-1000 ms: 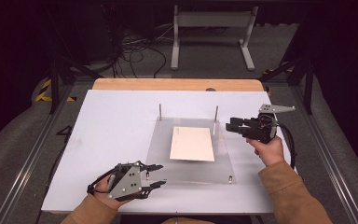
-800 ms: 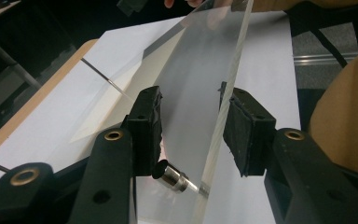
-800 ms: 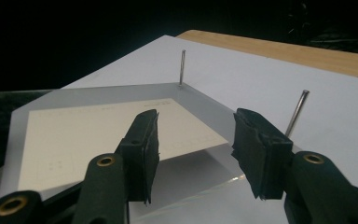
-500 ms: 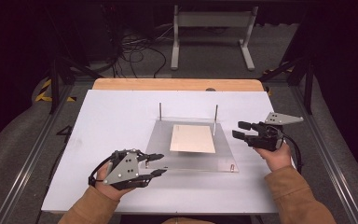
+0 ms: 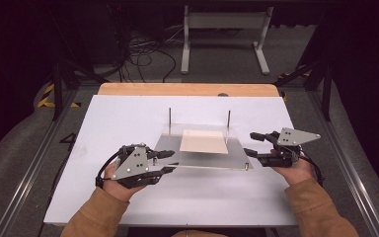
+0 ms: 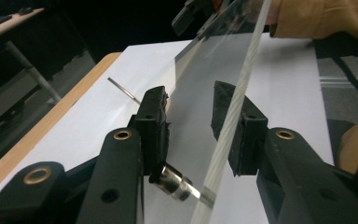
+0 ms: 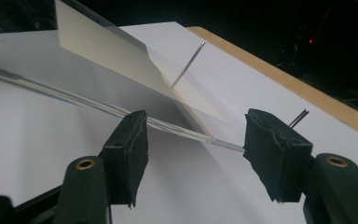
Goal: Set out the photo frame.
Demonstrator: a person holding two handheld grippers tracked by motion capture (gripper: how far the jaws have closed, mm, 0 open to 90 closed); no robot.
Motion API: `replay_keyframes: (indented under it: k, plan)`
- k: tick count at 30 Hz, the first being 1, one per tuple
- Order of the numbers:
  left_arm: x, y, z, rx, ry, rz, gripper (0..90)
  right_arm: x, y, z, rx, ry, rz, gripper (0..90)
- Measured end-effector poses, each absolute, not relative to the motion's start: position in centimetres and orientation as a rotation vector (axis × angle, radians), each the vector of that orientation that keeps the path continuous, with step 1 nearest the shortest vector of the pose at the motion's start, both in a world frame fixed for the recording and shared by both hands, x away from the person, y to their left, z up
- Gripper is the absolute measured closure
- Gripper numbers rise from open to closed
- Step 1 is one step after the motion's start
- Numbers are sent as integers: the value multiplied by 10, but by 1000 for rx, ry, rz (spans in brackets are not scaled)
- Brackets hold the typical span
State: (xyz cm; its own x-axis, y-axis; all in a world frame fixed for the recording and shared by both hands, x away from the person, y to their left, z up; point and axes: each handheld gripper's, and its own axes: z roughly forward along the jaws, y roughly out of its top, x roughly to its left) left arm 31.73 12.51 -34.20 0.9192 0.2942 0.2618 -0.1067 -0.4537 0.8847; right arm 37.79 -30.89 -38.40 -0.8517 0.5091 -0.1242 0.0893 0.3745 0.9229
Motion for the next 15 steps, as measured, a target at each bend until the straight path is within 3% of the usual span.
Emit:
replay_keyframes:
  k: [12,15]
  plan:
    - [328,123,-336,1976,151,453,630,369,-302,-386,408,2249,1370,352]
    - [331,123,-334,1971,160,441,625,363,-288,-381,310,2212,1373,414]
